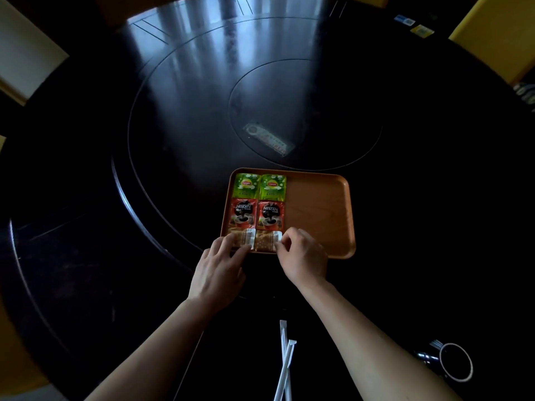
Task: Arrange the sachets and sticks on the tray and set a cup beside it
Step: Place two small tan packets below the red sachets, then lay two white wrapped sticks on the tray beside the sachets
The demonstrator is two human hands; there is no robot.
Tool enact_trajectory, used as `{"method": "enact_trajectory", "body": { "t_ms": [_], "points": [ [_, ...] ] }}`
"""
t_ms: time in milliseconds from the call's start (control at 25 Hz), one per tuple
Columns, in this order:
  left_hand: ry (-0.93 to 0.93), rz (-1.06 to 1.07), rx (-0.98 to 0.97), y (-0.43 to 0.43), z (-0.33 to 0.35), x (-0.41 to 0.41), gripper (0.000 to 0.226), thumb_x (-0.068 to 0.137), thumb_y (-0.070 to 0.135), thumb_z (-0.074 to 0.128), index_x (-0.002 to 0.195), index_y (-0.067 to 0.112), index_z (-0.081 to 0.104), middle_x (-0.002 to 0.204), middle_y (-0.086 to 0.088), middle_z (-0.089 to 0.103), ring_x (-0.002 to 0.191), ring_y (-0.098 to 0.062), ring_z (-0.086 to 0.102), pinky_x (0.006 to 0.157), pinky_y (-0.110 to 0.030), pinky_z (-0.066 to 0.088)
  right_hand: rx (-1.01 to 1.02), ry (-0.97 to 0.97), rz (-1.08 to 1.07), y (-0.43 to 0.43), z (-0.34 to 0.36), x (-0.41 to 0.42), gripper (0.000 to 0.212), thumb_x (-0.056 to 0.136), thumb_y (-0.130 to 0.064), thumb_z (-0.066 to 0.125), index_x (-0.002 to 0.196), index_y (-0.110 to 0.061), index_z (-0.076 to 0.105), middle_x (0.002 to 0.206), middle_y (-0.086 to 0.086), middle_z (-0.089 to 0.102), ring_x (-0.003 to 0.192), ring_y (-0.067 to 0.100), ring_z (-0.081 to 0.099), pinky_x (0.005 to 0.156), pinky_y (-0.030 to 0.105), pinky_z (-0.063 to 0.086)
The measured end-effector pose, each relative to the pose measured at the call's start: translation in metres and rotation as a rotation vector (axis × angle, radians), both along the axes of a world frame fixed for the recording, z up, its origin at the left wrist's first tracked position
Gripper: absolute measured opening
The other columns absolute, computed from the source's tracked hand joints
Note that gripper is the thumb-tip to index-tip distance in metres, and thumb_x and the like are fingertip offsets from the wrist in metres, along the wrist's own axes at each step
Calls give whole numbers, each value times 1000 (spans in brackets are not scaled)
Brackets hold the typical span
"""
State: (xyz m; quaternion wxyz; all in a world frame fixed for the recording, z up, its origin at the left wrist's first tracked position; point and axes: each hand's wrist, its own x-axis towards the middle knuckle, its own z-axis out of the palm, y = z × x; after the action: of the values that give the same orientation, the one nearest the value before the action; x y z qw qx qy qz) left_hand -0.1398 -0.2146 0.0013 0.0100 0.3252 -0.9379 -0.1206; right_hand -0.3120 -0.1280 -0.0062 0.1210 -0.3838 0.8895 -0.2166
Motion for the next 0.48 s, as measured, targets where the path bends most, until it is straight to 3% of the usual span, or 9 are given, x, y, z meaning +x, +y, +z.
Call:
{"method": "enact_trajectory", "body": {
  "t_ms": [160, 320, 400, 480],
  "points": [
    [93, 56, 15, 15, 5, 13, 52, 76, 18, 72, 127, 21, 61, 129, -12, 56, 116, -34, 52, 88, -49, 51, -122, -48, 20, 21, 12, 3, 18, 81, -26, 71, 72, -19, 57, 76, -1, 64, 73, 25, 61, 56, 35, 48],
    [231, 60, 38, 61, 2, 35, 24, 80, 21, 64, 103, 16, 69, 99, -7, 61, 88, -29, 58, 75, -45, 50, -150, -107, 32, 66, 17, 11, 15, 81, -25, 70, 73, -18, 60, 75, -2, 67, 73, 23, 63, 61, 36, 51],
    [231, 66, 179, 93, -5, 46, 12, 82, 29, 63, 89, 20, 67, 84, -1, 61, 78, -24, 58, 69, -42, 50, -103, -153, 31, 95, 11, 21, 14, 81, -27, 71, 74, -18, 62, 74, -3, 68, 71, 19, 64, 62, 33, 50],
    [113, 117, 387, 124, -16, 57, 20, 80, 45, 64, 83, 25, 63, 80, 6, 59, 77, -18, 59, 68, -37, 50, -26, -257, 16, 128, 1, 34, 14, 80, -29, 71, 74, -19, 64, 72, -4, 70, 69, 16, 64, 63, 30, 50]
  ]
}}
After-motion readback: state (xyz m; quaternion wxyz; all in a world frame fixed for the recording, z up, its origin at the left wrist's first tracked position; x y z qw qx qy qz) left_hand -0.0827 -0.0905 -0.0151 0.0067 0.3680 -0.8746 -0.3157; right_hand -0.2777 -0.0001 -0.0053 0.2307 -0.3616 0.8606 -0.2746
